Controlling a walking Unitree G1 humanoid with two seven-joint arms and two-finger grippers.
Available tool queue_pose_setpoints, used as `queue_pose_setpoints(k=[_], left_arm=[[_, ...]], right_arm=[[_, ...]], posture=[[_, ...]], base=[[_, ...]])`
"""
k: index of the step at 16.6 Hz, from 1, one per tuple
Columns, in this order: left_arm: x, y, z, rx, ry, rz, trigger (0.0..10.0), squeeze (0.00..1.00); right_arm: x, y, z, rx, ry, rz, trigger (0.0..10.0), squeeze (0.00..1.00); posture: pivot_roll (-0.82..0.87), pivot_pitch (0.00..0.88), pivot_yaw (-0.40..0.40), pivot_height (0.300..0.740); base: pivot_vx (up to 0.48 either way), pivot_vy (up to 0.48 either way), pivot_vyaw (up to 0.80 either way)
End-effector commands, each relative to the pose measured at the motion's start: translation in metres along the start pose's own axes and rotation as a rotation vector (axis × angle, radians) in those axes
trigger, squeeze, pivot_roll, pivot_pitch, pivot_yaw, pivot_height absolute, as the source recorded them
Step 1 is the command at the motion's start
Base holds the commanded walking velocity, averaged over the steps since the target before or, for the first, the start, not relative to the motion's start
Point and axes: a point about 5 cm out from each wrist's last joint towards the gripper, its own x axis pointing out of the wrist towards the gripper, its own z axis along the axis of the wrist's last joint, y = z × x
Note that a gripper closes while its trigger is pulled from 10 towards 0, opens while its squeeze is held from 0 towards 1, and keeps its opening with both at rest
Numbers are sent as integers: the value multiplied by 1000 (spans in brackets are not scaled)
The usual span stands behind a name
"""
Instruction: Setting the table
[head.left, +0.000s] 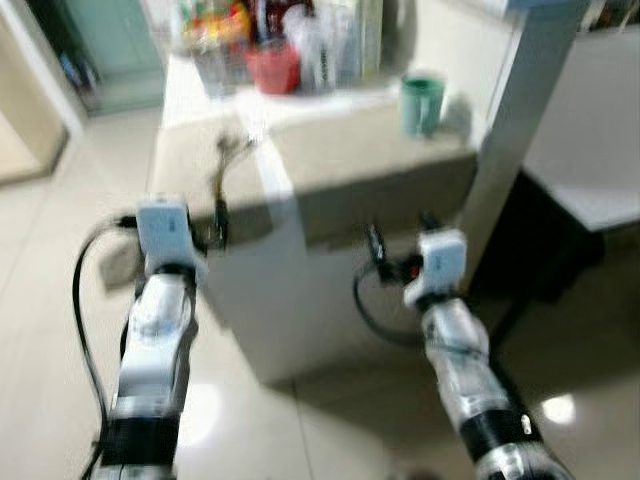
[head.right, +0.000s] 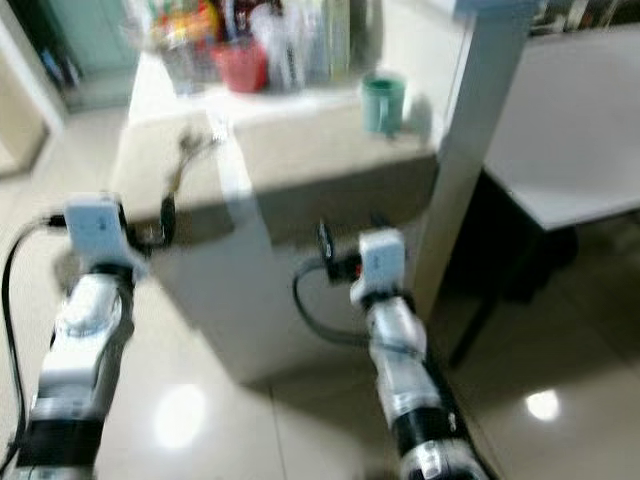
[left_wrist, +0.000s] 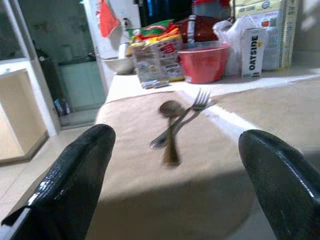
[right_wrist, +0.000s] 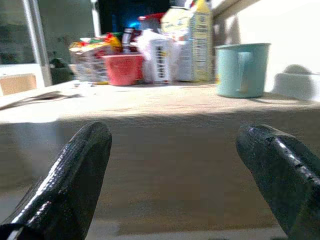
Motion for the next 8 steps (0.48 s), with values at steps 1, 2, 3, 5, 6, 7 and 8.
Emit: queue_pose_setpoints(k=[1,2,3,5,6,7,8], left_arm=[[3,-5,6,17,-12,-18,10000,0],[7,-8,15,43,-34,-38,10000,0],[18,-15,34,22,-45,-98,10000,0],[29,-20,48,42,-56,-161,10000,0],[38,-21,52,101,-46,-206,10000,0],[44,-20,52,150,-33,-228,10000,0],[53,-16,53,153,-15,-229,10000,0]], right_arm=[[-2,-2,0,-1,-2,-4,10000,0],[-3,-2,0,-2,-5,-3,10000,0],[-5,-2,0,-3,-4,-5,10000,0],[-6,-2,-1,-3,-3,-7,10000,0],[-6,-1,-1,2,-1,-11,10000,0],[-5,0,-1,4,-2,-11,10000,0],[-5,2,0,6,-7,-9,10000,0]], posture=[[-106,0,96,740],[-106,0,96,740],[-108,0,98,740],[-109,0,100,740],[-107,0,100,740],[-109,0,105,740],[-112,0,109,740]], base=[[0,0,0],[0,0,0],[0,0,0],[0,0,0],[0,0,0],[0,0,0],[0,0,0]])
